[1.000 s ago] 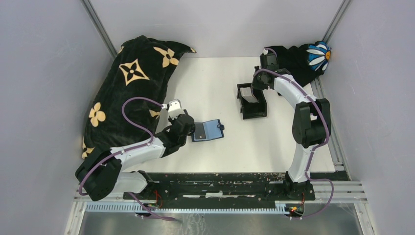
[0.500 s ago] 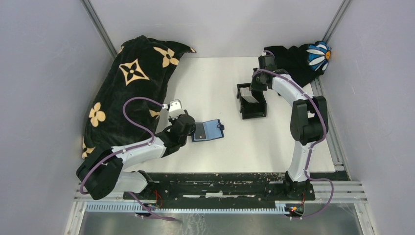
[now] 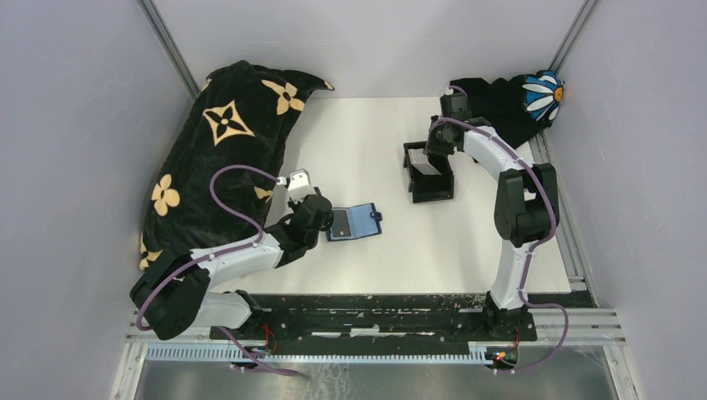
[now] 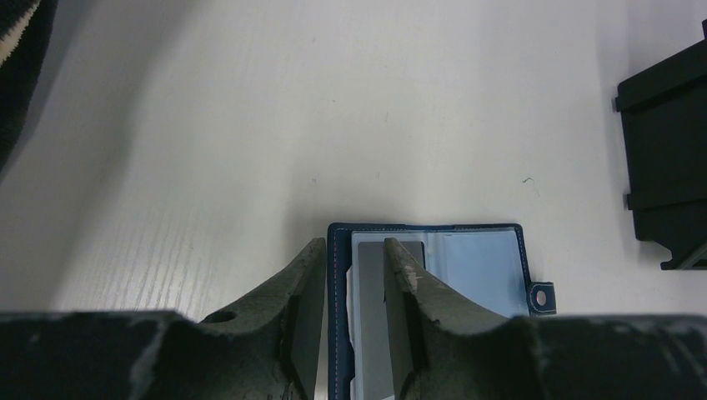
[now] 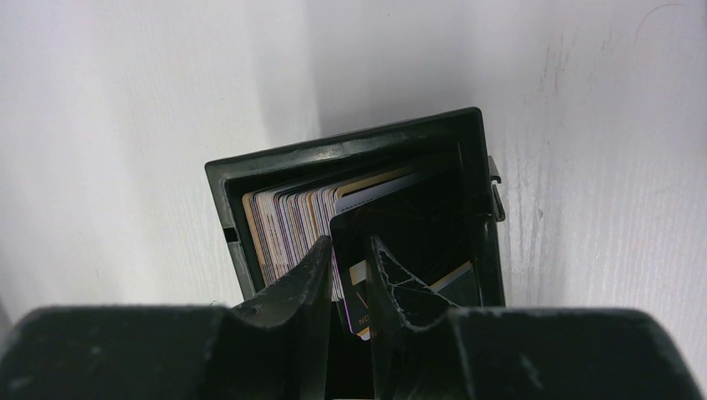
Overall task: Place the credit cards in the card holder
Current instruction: Pick up the credit card from the storage box.
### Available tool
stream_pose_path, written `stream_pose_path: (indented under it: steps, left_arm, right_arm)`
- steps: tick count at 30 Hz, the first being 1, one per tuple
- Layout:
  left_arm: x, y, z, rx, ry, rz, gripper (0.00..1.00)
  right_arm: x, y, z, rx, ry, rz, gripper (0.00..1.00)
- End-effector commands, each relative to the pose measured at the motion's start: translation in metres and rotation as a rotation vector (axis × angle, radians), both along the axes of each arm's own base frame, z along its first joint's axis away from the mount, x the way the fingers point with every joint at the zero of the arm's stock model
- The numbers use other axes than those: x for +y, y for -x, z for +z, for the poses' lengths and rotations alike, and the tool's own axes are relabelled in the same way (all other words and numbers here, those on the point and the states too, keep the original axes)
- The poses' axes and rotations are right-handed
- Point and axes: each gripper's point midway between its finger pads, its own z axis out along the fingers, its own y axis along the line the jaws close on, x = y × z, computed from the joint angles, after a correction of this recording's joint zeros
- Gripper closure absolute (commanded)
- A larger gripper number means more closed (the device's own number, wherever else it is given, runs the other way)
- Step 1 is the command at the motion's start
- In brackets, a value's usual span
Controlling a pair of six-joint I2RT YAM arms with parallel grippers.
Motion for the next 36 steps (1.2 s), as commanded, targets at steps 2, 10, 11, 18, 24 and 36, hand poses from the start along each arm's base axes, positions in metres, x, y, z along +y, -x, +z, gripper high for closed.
stream_pose_path:
  steps: [2,10,11,18,24,36]
  left_arm:
    - [-0.004,-0.008,0.013,-0.045,0.012,-0.003,0.62]
    - [-0.006,-0.008,0.013,-0.044,0.018,-0.004,0.62]
    - [-0.005,-0.008,0.013,-0.043,0.017,-0.003,0.62]
    - [-0.007,-0.008,0.013,-0.041,0.019,-0.007,0.62]
    - [-0.006,-0.009,0.013,-0.042,0.017,-0.005,0.62]
    - [-0.008,-0.010,0.015,-0.045,0.014,-0.011,0.62]
  right_arm:
    - [0.008,-0.013,0.031,-0.075,-0.044,0.003,0.74]
    - [0.010,-0.012,0.035,-0.082,-0.054,0.009,0.76]
    - [0.009,-0.012,0.036,-0.086,-0.055,0.008,0.77]
    - [0.010,-0.010,0.042,-0.101,-0.066,0.007,0.77]
    - [0.011,-0.010,0.047,-0.109,-0.072,0.007,0.76]
    - [0.013,-0.010,0.050,-0.111,-0.081,0.014,0.82]
